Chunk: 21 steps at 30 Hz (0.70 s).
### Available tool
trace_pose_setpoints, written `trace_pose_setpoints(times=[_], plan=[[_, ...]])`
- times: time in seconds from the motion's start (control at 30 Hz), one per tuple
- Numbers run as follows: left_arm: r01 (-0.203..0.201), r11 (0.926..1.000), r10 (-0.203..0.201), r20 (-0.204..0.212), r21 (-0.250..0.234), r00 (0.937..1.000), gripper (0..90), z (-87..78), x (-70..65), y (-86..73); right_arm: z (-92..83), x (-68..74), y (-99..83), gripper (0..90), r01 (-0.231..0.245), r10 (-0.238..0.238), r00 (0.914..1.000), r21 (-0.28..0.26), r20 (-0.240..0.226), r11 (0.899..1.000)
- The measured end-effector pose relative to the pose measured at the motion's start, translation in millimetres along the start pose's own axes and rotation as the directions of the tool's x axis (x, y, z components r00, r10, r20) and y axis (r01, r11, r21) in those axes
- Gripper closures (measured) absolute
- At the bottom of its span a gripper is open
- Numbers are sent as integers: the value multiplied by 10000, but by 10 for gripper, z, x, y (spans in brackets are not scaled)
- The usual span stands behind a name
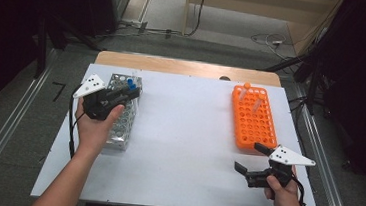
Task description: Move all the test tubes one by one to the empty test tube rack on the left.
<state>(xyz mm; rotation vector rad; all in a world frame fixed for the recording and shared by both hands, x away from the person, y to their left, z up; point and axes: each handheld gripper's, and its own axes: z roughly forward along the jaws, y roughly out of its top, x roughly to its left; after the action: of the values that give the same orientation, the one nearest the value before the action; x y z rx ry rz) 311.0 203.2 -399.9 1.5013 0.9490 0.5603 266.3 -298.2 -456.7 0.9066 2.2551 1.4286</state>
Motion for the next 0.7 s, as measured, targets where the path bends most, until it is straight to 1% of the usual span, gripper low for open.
trace_pose_setpoints(times=[0.07, 0.17, 0.23, 0.33, 0.4, 0.6, 0.7], plan=[[97, 9999, -100, -224, -110, 9997, 765, 25, 67, 10, 0, -25, -10, 0, -7, 7, 10000, -19, 71, 10000], [109, 9998, -120, -589, -181, 9982, 765, 66, 155, 19, -2, -42, -17, 0, -43, 43, 9999, -14, 115, 10000], [44, 9996, -68, -860, -280, 9963, 765, 94, 203, 13, 4, -44, -20, 0, -39, 39, 9999, 7, 109, 10000], [115, 9993, -158, -1184, -366, 9928, 765, 140, 266, -3, 12, -40, -23, 0, 26, -26, 10000, 30, 96, 10000], [130, 9990, -188, -1358, -437, 9906, 764, 175, 295, -14, 13, -34, -24, 0, 58, -59, 9999, 19, 114, 10000], [220, 9978, -319, -1641, -618, 9859, 765, 281, 342, -37, 5, -38, -22, 0, 47, -46, 9999, -70, 149, 10000], [164, 9976, -287, -1882, -667, 9817, 765, 332, 351, -55, 0, -47, -23, 0, 20, -17, 9997, -107, 259, 9999]])
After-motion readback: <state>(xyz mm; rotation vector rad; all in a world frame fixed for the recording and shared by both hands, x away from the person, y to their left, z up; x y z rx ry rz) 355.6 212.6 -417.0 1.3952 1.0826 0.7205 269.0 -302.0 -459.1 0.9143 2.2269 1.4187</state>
